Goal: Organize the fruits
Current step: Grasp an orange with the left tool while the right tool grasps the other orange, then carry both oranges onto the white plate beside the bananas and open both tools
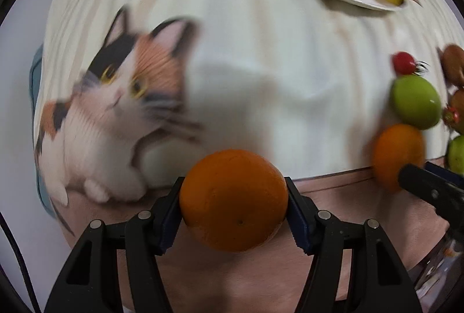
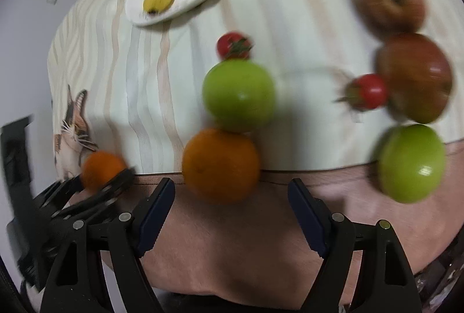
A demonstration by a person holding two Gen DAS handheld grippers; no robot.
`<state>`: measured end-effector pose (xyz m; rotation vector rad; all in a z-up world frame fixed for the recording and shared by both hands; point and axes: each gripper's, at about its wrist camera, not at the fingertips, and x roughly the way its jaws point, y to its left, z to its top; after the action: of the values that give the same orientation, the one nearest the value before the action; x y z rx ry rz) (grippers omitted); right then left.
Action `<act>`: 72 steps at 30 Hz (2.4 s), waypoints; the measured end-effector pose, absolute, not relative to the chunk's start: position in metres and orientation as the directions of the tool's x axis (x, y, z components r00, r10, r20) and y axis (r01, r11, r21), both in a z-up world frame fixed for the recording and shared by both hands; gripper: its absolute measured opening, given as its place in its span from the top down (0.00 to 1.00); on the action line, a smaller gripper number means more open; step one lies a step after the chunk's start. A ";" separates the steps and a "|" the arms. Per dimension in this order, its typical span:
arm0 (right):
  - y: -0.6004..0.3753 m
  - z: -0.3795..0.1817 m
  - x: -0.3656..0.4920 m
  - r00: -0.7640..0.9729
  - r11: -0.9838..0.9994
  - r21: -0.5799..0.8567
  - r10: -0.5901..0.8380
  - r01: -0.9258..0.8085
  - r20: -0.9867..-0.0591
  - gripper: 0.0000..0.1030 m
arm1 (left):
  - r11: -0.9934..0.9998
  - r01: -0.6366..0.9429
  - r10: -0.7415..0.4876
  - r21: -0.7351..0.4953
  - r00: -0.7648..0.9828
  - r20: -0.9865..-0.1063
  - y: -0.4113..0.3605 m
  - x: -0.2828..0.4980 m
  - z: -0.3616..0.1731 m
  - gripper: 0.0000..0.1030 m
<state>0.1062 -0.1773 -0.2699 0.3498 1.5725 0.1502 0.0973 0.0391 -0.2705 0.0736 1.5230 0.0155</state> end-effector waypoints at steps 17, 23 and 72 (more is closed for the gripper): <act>-0.145 -0.295 0.112 -0.014 0.970 0.219 0.222 0.107 -0.975 0.34 | 0.999 0.003 0.054 0.054 0.076 -0.996 0.038 0.106 -0.265 0.41; -0.143 -0.285 0.086 -0.014 0.958 0.271 0.273 0.095 -0.962 0.34 | 0.999 0.020 0.031 0.034 0.103 -0.994 0.015 0.089 -0.229 0.41; -0.122 -0.243 0.464 -0.026 0.973 0.217 0.215 -0.082 -0.976 0.33 | 0.993 0.090 -0.087 -0.069 0.212 -0.973 -0.008 0.348 -0.244 0.38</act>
<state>0.4645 -0.1216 -0.2428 0.1052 1.5795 0.2379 0.3480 -0.0085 -0.2441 0.0026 1.3511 -0.1234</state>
